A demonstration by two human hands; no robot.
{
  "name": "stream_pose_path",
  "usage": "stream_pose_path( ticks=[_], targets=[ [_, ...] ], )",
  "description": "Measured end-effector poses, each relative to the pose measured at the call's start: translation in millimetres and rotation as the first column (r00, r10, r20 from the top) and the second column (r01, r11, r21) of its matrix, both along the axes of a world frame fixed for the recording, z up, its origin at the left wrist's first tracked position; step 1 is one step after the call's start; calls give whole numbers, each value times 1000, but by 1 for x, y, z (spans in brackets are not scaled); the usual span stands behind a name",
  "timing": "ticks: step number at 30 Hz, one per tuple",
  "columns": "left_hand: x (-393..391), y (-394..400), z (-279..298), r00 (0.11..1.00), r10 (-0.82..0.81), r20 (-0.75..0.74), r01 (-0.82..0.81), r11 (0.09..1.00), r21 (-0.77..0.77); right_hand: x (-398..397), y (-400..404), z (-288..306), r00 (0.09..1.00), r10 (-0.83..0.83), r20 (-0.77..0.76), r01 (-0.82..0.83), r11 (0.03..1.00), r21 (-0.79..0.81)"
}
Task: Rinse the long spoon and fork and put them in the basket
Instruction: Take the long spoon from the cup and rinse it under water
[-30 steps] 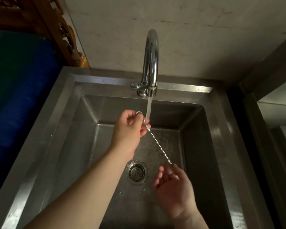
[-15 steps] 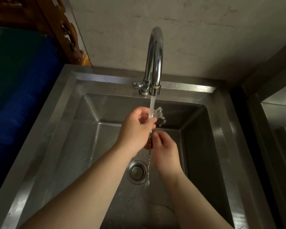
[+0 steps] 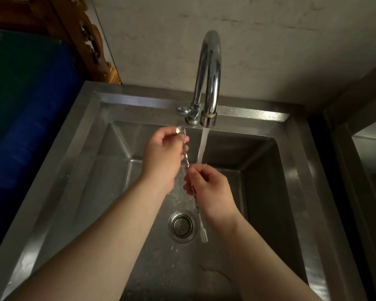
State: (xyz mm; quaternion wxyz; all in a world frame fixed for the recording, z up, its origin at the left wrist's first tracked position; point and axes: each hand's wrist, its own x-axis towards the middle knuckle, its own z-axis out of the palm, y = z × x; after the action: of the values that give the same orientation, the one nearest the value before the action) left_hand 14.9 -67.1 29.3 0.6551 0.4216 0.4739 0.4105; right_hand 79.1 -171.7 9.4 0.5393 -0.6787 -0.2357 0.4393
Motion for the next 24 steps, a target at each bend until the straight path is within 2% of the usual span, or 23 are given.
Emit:
stream_pose_path(
  ticks=[3,6,8,10,12,17,24],
  targets=[
    [-2,15,4,997,66,25,-65,996,-68,3,1,3,998,31,-54,-30,1000,6],
    [-1,23,5,994,98,48,-91,988,-125,13,-3,9,996,73,-44,-76,995,-63],
    [1,27,5,987,141,73,-126,976,-177,27,-7,15,984,165,60,-155,976,-151],
    [2,32,4,974,200,108,-171,958,-231,44,-13,22,912,312,268,-233,929,-288],
    [-1,36,2,955,266,135,-218,931,-293,60,-16,32,835,372,406,-224,903,-367],
    [-17,42,-12,895,428,128,-329,825,-460,80,-12,52,811,335,479,-203,930,-306],
    [-46,33,-47,812,581,55,-414,639,-648,55,5,60,940,173,295,-157,985,-76]
  ],
)
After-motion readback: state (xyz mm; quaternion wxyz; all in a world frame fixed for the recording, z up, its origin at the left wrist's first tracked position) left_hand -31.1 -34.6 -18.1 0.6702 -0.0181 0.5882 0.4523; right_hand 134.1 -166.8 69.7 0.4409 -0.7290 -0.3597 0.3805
